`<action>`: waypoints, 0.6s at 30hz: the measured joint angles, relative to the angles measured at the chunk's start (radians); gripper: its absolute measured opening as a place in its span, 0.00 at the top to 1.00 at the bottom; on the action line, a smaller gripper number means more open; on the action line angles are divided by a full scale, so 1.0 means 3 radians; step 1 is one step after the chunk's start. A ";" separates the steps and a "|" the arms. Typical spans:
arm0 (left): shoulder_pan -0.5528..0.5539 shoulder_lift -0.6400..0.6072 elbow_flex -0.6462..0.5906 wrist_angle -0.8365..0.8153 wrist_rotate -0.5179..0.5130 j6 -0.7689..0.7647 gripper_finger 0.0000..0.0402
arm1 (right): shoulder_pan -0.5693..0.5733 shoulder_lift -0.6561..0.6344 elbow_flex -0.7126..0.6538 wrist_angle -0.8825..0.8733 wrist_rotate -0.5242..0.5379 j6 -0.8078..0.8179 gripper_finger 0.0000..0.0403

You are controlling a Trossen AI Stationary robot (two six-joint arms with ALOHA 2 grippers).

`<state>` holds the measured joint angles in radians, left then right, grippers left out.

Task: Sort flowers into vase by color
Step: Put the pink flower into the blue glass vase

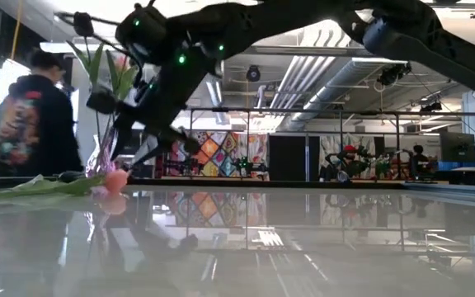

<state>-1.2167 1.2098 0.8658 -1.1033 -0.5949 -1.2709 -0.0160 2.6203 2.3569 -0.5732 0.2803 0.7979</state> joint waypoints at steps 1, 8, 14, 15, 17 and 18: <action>0.0000 0.0000 0.0000 -0.0003 0.0000 0.0000 0.43 | 0.0010 -0.0008 -0.0017 0.0046 -0.0026 -0.0008 0.65; 0.0000 -0.0001 0.0000 -0.0003 -0.0063 0.0025 0.43 | 0.0170 0.0068 -0.0038 0.0287 -0.0231 0.0108 0.65; 0.0000 0.0000 0.0000 0.0001 -0.0075 0.0023 0.43 | 0.0140 0.0110 -0.0036 0.0332 -0.0087 0.0196 0.65; 0.0000 0.0000 0.0000 0.0001 -0.0077 0.0016 0.43 | 0.0126 0.0121 -0.0034 0.0332 -0.0092 0.0208 0.65; 0.0000 0.0000 0.0000 0.0000 -0.0077 0.0005 0.43 | 0.0091 0.0165 -0.0034 0.0337 -0.0186 0.0180 0.65; 0.0000 0.0000 0.0000 0.0001 -0.0078 0.0001 0.43 | 0.0077 0.0194 -0.0034 0.0379 -0.0282 0.0097 0.65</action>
<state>-1.2167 1.2098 0.8658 -1.1031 -0.6182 -1.2705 0.0070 2.6786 2.3466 -0.4595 0.1957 0.8271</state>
